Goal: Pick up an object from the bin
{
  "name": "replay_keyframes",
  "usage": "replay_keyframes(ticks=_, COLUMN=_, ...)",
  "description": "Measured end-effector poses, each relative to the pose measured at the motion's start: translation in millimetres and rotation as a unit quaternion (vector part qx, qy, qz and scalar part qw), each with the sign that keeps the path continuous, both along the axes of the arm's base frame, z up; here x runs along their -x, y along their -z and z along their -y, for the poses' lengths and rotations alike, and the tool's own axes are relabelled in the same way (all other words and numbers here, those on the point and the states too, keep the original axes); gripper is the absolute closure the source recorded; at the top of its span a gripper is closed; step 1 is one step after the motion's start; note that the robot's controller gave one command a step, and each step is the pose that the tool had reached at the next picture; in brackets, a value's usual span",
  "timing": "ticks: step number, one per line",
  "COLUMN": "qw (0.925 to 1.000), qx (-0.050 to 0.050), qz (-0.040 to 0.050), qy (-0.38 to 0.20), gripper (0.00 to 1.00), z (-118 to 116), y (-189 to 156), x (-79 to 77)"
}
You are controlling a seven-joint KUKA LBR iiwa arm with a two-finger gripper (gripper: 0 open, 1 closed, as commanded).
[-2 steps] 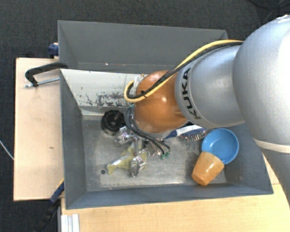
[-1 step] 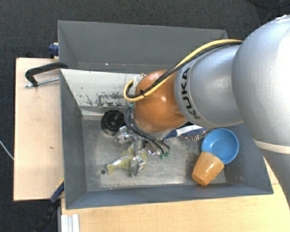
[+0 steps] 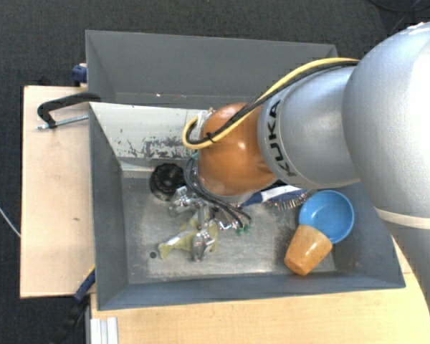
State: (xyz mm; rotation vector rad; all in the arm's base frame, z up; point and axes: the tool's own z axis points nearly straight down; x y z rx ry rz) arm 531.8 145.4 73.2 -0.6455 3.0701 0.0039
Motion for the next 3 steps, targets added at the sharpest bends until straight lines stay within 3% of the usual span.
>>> replay_keyframes(ticks=2, qw=1.0000, qx=0.000, qz=0.0004, qy=0.001, gripper=0.00, z=-2.5, y=-1.5, x=-1.8)
replay_keyframes(ticks=3, qw=1.0000, qx=0.000, qz=0.0005, qy=0.001, gripper=1.00, z=-2.6, y=-1.8, x=-1.9)
